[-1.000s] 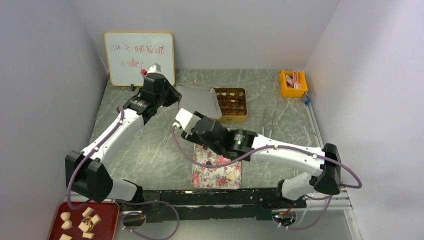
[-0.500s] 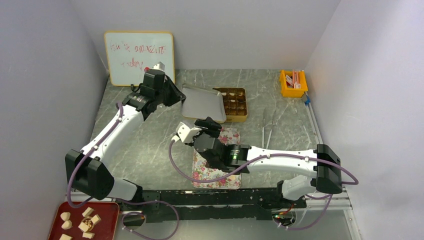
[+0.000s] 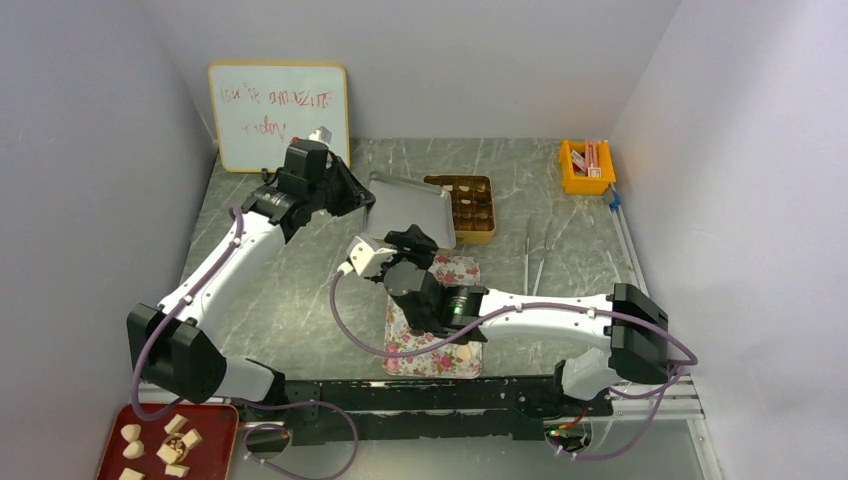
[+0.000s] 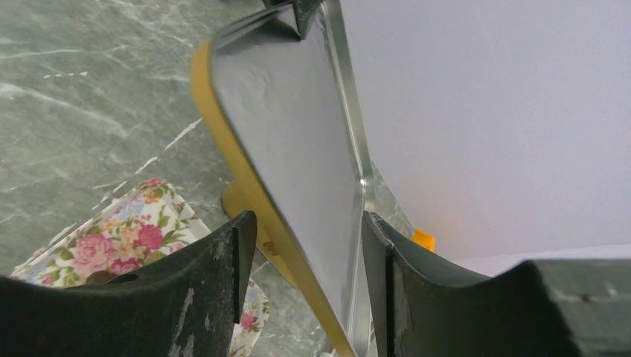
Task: Pack the chocolate
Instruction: Pick up the box lid from the center of the board.
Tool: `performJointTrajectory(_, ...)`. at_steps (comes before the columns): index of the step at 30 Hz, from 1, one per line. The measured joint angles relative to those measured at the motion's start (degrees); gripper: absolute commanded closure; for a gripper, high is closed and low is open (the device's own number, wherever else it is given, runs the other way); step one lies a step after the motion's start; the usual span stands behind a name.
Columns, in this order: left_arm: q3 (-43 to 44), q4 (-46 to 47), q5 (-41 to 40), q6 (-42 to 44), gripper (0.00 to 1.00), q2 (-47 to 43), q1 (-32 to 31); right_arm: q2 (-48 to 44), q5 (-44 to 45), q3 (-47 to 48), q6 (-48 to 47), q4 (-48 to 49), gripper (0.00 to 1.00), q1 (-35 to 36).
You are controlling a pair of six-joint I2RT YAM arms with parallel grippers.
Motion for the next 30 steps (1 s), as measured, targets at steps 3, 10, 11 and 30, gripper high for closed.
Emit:
performJointTrajectory(3,0.00,-0.44,0.57,0.00,0.95,-0.55,0.00,0.31,-0.28,0.02,0.00,0.59,0.55,-1.68)
performJointTrajectory(10,0.11,0.90,1.51,-0.94,0.95,-1.20,0.33,0.61,-3.76,0.13,1.09,-2.05,0.87,-4.44)
performJointTrajectory(11,0.11,1.31,1.62,-1.27,0.95,-1.20,0.37,0.81,-4.52,0.15,1.01,-2.82,0.91,-4.44)
performJointTrajectory(30,0.13,2.91,2.21,-1.36,0.31,-0.04,2.84,1.29,-13.75,7.13,10.93,-14.19,1.00,-8.96)
